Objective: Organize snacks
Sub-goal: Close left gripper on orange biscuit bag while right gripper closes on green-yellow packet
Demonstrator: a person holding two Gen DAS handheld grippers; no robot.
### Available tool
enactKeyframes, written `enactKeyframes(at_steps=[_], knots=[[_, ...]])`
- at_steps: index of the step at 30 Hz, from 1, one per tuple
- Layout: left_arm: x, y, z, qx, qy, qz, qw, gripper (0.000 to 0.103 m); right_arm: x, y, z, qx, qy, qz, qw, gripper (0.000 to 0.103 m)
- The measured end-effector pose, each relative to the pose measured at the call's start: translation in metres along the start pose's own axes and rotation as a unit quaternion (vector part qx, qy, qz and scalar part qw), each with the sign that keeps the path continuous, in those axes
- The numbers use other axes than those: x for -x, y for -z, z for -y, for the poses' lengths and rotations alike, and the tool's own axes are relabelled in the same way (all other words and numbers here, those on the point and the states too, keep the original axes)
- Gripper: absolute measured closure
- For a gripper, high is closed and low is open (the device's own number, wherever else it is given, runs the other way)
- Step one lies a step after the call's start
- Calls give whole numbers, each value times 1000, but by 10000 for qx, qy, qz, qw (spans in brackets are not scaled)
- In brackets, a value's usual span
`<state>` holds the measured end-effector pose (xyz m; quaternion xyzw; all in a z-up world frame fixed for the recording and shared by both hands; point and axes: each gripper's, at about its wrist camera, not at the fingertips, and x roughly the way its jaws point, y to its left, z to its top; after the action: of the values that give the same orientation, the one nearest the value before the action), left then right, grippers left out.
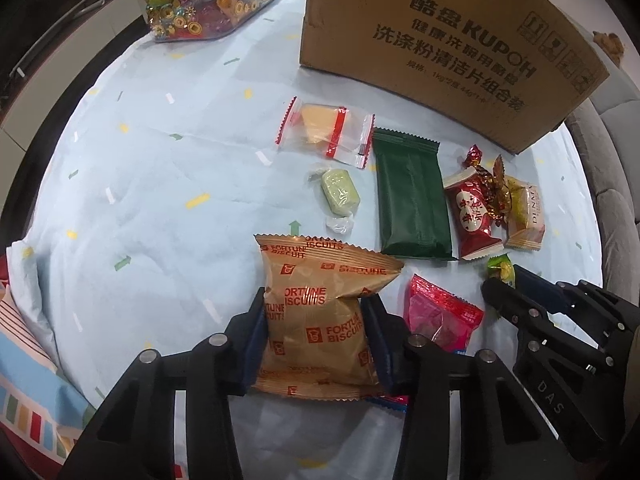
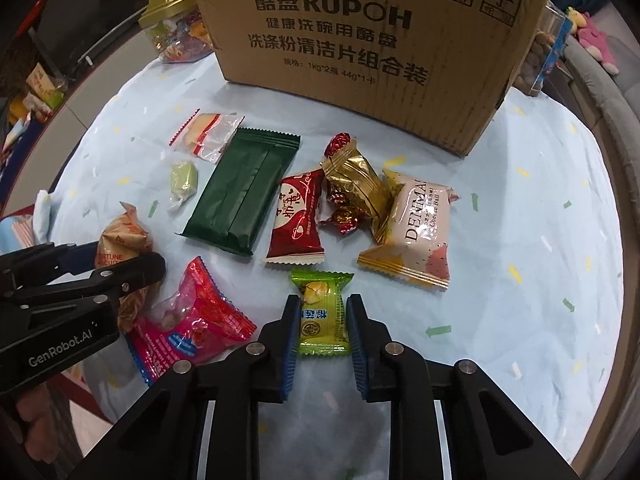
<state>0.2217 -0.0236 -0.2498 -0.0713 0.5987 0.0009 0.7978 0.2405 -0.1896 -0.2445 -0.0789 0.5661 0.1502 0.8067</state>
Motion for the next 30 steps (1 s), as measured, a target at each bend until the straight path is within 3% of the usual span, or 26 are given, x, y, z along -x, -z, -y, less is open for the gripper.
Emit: enactKeyframes(at_steps=[14,30], knots=[[25,-1,7,-272,-74,420,9987,63,30,10,-3,-337,-57,228,9992,82],[90,11,18,-594,-46,908,9941,62,92,13,-6,-746,100,688,9948,82]])
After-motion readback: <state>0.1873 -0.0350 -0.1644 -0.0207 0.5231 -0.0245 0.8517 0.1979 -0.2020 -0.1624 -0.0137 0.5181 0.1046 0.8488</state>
